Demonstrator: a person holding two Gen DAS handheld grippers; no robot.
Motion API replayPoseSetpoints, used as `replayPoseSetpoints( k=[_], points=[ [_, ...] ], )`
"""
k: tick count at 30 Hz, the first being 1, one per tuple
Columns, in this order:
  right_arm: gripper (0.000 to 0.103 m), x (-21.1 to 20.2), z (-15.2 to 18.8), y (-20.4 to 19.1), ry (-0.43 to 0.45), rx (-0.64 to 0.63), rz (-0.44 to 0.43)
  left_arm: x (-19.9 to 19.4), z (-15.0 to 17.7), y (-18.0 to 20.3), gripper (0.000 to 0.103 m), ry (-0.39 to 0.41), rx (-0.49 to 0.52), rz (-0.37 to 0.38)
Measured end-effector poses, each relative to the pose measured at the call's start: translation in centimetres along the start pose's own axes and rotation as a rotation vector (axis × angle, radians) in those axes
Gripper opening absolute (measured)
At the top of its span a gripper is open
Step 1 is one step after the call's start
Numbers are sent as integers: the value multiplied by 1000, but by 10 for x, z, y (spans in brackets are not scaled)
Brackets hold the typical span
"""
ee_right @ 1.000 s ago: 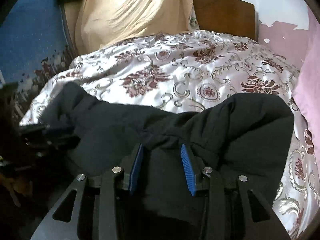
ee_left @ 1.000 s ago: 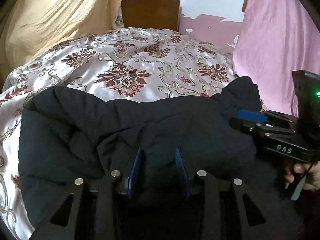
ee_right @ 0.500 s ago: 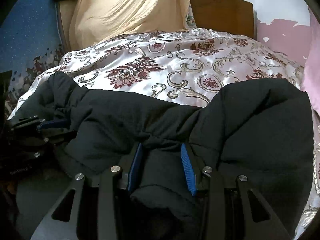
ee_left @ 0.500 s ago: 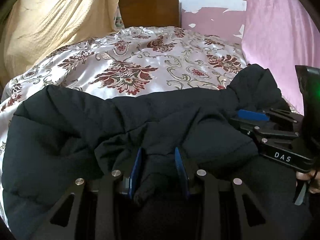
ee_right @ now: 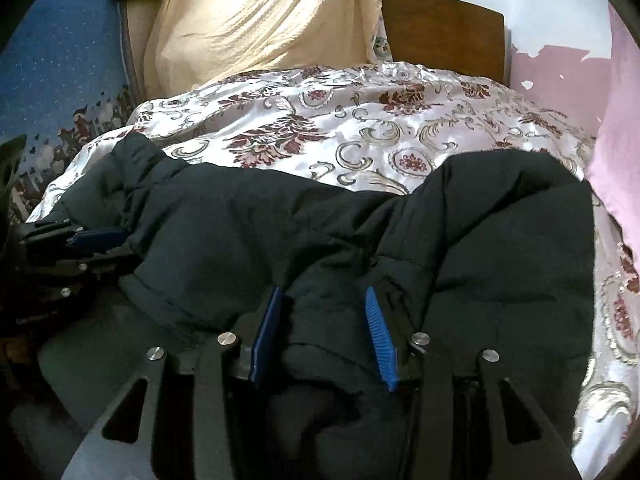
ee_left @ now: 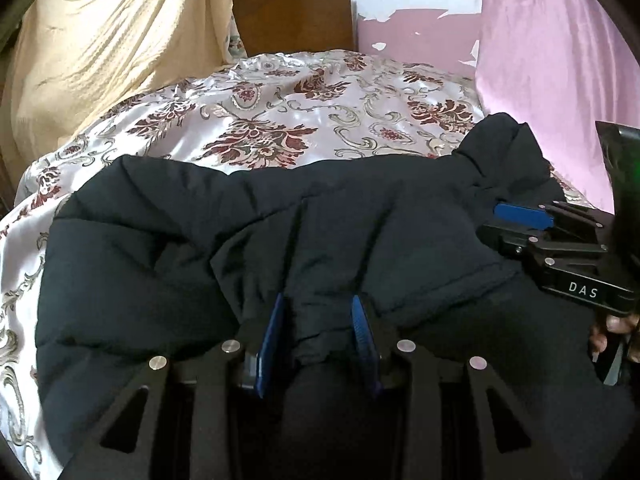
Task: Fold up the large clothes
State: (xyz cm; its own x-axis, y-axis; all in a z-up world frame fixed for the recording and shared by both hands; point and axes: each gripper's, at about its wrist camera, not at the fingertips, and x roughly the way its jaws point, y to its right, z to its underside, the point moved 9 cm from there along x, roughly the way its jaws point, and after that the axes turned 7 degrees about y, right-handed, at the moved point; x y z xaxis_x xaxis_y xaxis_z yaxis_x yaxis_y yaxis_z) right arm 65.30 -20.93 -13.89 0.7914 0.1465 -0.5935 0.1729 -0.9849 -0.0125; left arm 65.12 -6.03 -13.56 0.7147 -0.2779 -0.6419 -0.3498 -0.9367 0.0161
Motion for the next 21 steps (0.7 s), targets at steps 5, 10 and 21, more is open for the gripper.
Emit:
replayPoseSetpoints(
  k=[5, 10, 21],
  points=[
    [42, -15, -6, 0, 1, 10, -14, -22, -5, -3, 55, 20, -53, 31],
    [68, -54, -10, -4, 13, 72, -24, -57, -7, -6, 89, 37, -81, -45],
    [99, -140, -4, -20, 33, 50, -28, -141, -4, 14, 97, 63, -127, -95]
  ],
)
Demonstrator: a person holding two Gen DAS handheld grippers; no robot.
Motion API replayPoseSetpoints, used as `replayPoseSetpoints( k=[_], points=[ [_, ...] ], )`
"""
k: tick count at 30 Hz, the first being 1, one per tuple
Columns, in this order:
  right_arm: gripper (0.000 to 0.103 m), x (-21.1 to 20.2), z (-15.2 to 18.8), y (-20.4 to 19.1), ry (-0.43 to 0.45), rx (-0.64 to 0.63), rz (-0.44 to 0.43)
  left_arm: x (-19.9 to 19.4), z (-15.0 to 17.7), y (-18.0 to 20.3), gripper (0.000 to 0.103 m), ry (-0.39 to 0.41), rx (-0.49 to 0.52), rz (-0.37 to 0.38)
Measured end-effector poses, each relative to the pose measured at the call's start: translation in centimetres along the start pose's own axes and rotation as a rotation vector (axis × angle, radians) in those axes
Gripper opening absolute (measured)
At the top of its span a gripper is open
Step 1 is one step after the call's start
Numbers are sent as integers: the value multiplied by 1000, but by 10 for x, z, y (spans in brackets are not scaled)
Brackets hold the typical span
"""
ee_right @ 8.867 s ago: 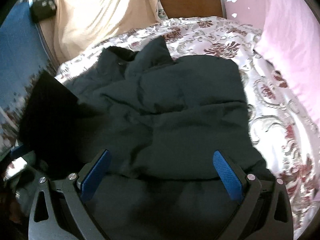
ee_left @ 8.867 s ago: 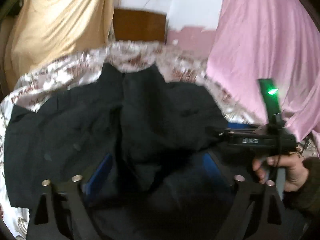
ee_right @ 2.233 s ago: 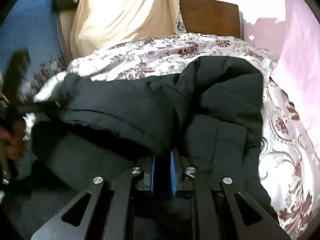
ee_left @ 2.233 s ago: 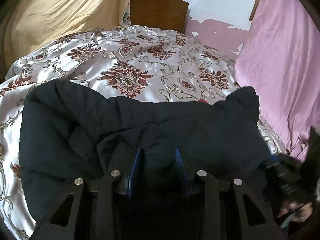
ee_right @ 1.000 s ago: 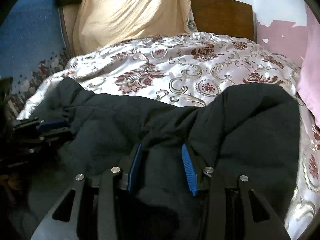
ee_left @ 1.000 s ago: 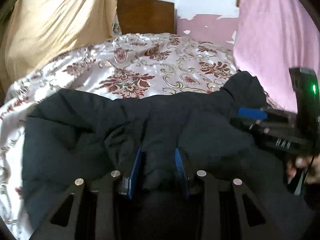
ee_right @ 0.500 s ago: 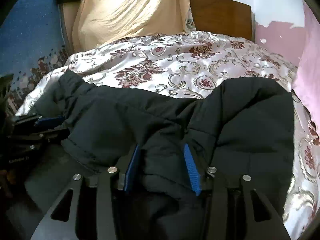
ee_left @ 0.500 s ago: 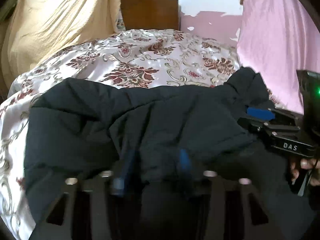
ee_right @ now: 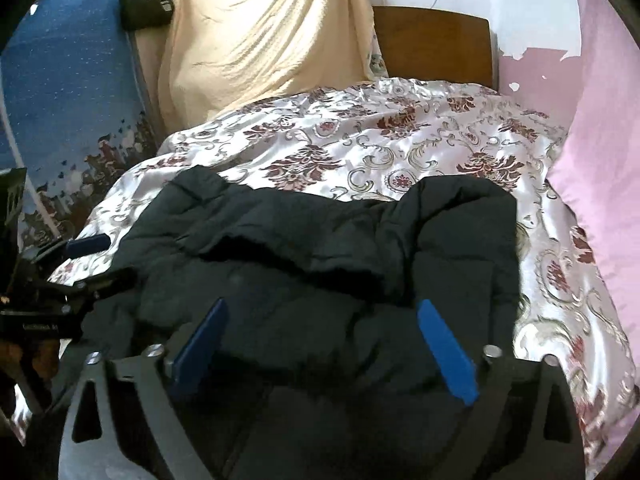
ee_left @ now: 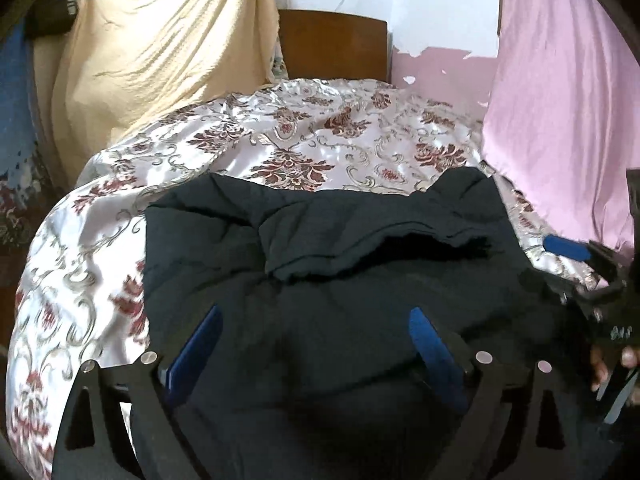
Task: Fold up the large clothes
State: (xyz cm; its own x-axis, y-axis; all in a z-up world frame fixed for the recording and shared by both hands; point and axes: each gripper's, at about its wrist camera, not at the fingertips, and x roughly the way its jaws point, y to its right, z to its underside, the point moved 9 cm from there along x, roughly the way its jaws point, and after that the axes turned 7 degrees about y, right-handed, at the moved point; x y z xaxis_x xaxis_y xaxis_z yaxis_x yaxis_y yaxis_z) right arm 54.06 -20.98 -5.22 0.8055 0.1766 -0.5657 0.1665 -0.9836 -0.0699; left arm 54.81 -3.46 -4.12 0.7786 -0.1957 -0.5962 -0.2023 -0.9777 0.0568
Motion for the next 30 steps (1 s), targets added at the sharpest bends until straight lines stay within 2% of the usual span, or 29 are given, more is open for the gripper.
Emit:
replayPoseSetpoints(
  k=[2, 7, 12, 20, 26, 30],
  points=[
    [101, -19, 6, -4, 4, -9, 2, -18, 5, 3, 103, -6, -9, -8],
    [101, -67, 29, -11, -7, -16, 1, -61, 23, 14, 103, -20, 22, -34],
    [101, -118, 54, -18, -13, -39, -3, -109, 42, 21, 103, -19, 28, -16],
    [101, -203, 97, -26, -23, -103, 7, -187, 81, 20, 103, -5, 88, -59],
    [101, -253, 127, -26, -42, -117, -8, -226, 128, 12, 103, -42, 100, -40],
    [101, -275, 151, -29, -70, -145, -15, -252, 158, 9, 103, -14, 141, -53]
  ],
)
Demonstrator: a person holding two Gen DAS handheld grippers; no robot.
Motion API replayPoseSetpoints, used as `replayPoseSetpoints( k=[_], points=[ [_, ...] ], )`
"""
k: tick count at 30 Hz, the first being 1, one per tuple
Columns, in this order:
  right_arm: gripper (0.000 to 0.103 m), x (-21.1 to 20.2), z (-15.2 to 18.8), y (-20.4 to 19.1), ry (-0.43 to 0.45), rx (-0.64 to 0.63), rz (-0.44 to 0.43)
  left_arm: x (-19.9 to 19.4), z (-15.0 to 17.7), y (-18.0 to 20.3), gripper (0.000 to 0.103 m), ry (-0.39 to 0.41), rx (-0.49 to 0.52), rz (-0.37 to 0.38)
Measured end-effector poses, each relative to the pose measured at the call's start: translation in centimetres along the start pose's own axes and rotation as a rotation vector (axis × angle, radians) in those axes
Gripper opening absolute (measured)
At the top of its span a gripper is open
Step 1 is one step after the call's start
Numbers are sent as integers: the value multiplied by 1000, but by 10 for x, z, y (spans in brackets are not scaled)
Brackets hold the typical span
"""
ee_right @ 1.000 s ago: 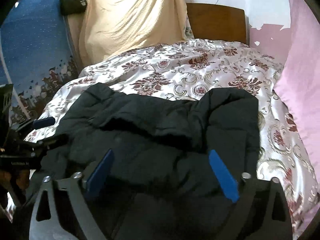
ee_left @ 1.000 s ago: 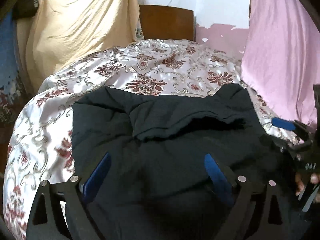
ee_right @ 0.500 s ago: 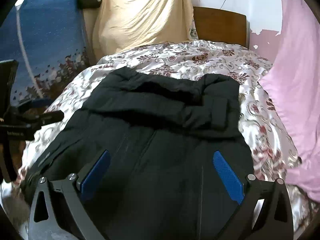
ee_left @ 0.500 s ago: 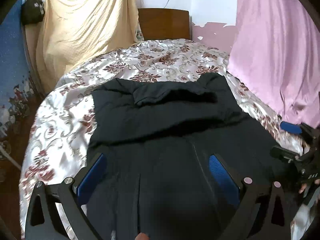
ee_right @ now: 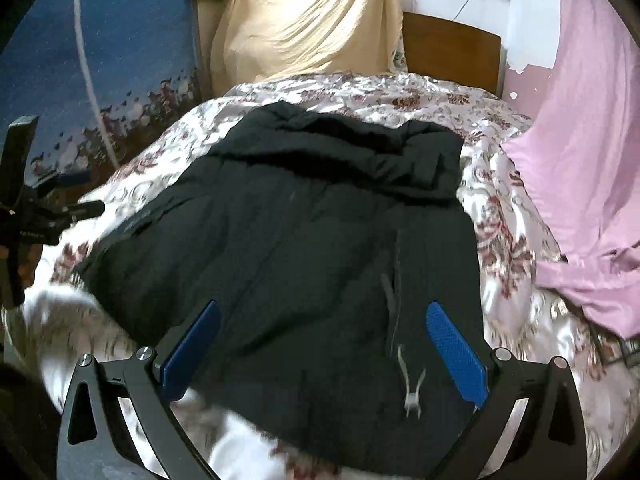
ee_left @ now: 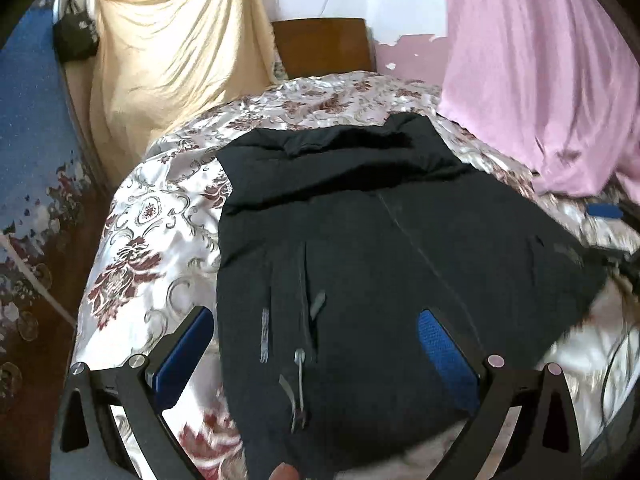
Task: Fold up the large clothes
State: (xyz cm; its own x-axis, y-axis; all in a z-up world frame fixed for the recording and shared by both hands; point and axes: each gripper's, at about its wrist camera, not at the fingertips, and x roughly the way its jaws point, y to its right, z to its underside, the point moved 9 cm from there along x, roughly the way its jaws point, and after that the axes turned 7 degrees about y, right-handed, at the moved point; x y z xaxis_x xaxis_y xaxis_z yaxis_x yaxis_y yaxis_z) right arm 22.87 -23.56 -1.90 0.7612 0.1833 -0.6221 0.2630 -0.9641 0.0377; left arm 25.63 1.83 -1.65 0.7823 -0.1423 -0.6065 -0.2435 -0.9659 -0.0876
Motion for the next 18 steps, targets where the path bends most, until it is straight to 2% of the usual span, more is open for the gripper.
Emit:
replayPoseSetpoints(
  k=[7, 14, 18],
  points=[
    [101, -19, 46, -9, -65, -65, 32, -17, 56, -2, 103, -61, 83, 42],
    [101, -20, 75, -10, -109, -77, 56, -16, 93, 1, 103, -139, 182, 46],
    [101, -18, 87, -9, -129, -73, 62, -9, 104, 1, 103, -187, 205, 32]
  ],
)
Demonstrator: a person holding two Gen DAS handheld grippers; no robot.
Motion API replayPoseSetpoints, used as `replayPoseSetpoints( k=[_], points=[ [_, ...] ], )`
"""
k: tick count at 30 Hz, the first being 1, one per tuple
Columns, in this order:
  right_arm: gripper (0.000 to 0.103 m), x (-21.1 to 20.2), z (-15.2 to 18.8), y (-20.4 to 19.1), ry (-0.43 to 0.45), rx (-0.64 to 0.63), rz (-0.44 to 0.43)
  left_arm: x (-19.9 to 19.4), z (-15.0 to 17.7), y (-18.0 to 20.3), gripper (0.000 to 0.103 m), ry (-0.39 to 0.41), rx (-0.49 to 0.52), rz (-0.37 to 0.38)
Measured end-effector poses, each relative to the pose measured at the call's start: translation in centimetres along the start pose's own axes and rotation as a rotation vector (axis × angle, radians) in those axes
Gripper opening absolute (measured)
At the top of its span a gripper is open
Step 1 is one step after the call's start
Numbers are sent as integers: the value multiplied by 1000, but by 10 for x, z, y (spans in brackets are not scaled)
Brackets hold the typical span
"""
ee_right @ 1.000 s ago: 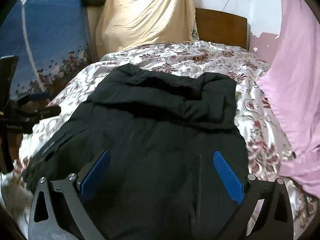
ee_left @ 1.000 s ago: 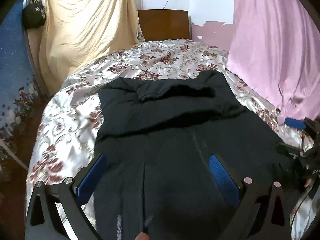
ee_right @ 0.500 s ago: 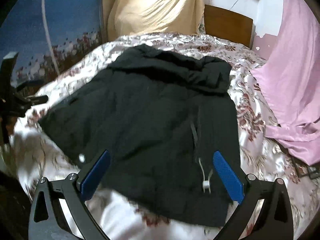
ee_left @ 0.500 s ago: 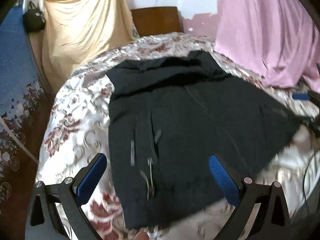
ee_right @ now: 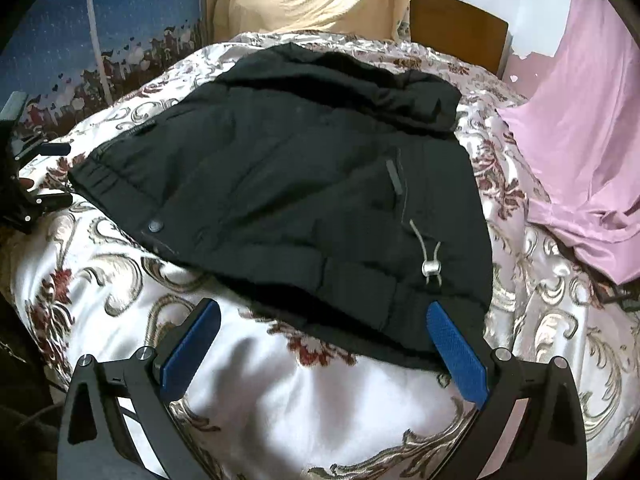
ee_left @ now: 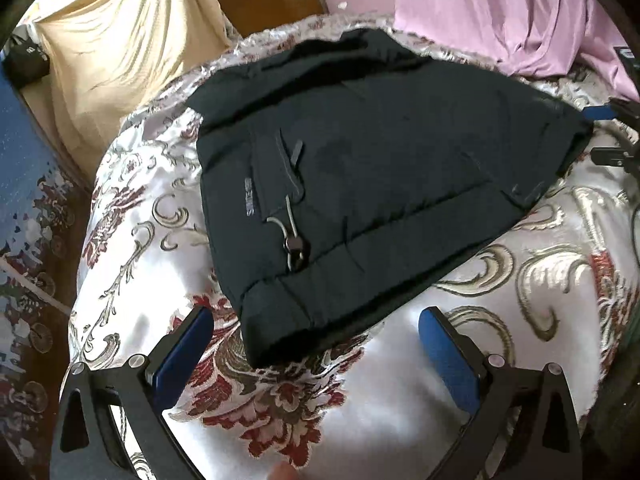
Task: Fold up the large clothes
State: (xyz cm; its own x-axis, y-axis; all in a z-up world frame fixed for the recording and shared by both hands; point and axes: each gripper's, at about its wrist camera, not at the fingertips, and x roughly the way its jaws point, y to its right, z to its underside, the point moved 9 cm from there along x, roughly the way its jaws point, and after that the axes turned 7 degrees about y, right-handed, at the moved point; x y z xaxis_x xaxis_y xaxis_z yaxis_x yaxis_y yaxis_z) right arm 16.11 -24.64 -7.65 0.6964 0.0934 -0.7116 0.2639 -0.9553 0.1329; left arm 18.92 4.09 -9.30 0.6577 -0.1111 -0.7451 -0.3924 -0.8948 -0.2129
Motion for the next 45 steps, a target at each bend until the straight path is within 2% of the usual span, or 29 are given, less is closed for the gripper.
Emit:
replayPoseSetpoints(
  k=[6, 9, 15, 22, 28, 31, 34, 39, 45],
  points=[
    [101, 4, 3, 2, -15, -45, 37, 12, 5, -3, 103, -63, 4, -21],
    [101, 6, 1, 5, -14, -63, 56, 14, 6, -2, 103, -69, 19, -39],
    [101, 11, 0, 9, -30, -66, 54, 12, 4, 6, 103, -42, 114, -112],
    [101, 19, 5, 8, -67, -87, 42, 17, 4, 8, 103, -80, 100, -88],
    [101, 34, 4, 1, -140, -197, 42, 29, 10, -10, 103, -120, -25, -18],
    [101, 47, 2, -5, -182, -248, 52, 30, 12, -13, 103, -116, -46, -19],
    [101, 54, 0, -7, -199, -255, 66, 26, 11, -8, 103, -96, -12, -41],
    [101, 53, -6, -6, -162, -247, 101, 22, 8, -5, 103, -67, 40, -33],
    [99, 36, -37, 2, -31, -156, 98, 20, 9, -8, 103, -51, 3, 43]
  ],
)
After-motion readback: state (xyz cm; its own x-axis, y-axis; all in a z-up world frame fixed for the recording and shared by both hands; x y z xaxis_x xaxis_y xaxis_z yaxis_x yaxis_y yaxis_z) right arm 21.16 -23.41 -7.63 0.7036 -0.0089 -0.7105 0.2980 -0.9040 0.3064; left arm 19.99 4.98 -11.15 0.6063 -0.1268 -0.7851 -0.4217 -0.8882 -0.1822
